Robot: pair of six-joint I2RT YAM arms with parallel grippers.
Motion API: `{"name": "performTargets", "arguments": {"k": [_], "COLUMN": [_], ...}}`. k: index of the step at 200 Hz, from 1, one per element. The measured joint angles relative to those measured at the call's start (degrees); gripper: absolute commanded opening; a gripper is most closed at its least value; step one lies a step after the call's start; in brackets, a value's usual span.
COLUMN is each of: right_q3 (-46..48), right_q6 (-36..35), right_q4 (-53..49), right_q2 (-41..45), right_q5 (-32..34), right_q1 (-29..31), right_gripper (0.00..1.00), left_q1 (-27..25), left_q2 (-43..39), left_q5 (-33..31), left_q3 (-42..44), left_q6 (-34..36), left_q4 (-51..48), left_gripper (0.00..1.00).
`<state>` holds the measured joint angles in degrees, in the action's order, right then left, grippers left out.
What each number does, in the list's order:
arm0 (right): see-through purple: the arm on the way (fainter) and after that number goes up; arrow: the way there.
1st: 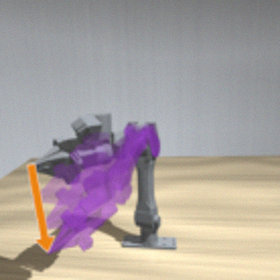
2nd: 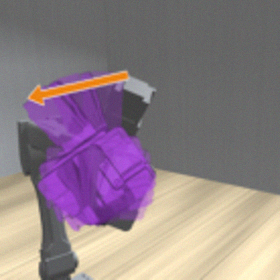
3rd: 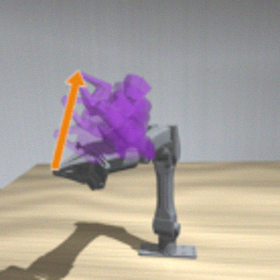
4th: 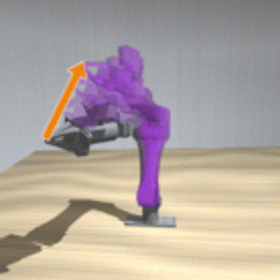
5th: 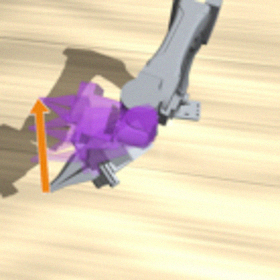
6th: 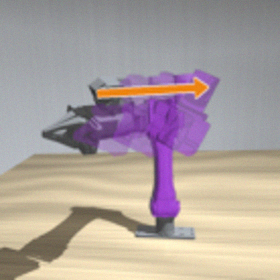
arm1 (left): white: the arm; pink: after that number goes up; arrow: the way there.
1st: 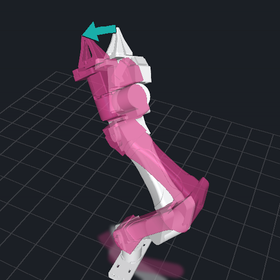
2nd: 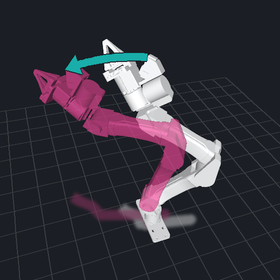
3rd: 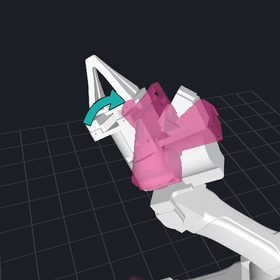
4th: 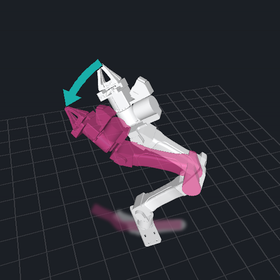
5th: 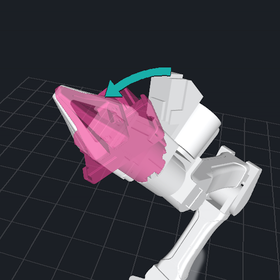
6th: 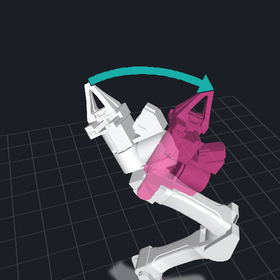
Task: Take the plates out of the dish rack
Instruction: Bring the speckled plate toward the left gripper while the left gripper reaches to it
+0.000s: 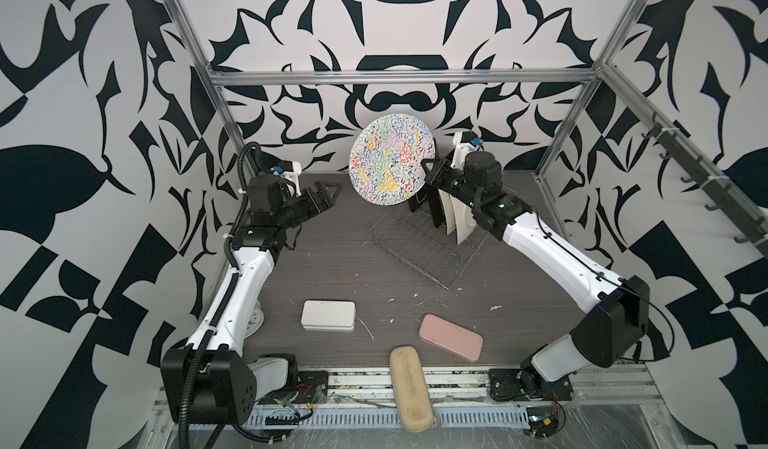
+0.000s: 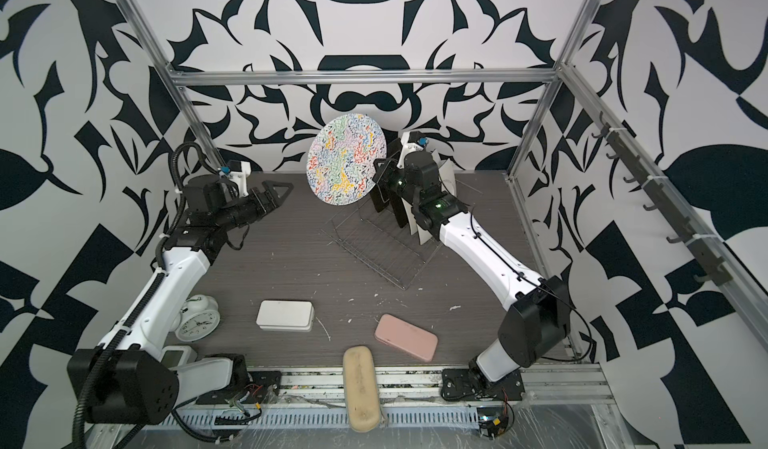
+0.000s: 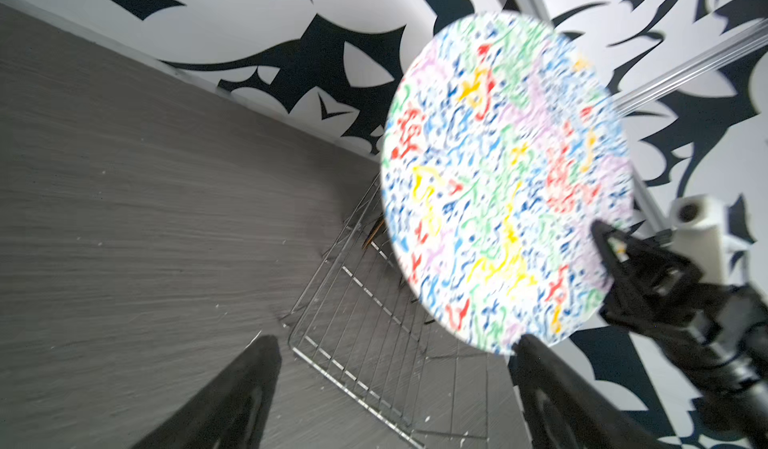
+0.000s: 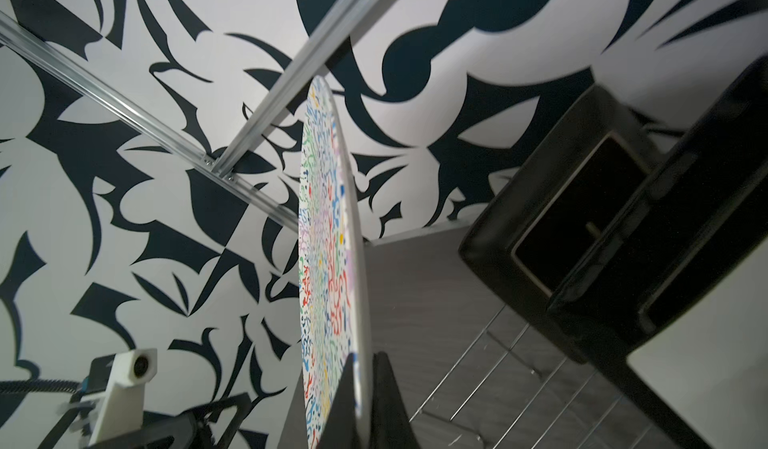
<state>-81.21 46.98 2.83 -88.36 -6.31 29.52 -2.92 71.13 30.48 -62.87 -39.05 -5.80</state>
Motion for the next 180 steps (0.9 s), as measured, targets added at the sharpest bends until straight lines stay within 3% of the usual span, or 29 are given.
{"name": "performTargets", "arguments": {"k": [81,121,180], "right_q3": [5.01,5.11,5.11], "right_q6": [12.72,16.02,18.93], "right_q4": [10.91,14.36,16.33], "right_q2": [-2.51,-3.93,-5.86], "right_q5": [-12.11,-14.75,-17.51], "right_q1": [-0.68,-1.05,-1.42], "right_gripper": [0.00,0.00,0.00], "left_q1": [0.76,0.79,1.55], "left_q2": [6.95,6.95,6.93], "left_q5": [5.68,6.29,6.64], "left_q3": [0.57,0.59,1.40], "left_q6": [-11.85,-14.29,-17.07], "left_q4": [8.66,10.58,14.05], "left_gripper": [0.86,0.68,0.24]}}
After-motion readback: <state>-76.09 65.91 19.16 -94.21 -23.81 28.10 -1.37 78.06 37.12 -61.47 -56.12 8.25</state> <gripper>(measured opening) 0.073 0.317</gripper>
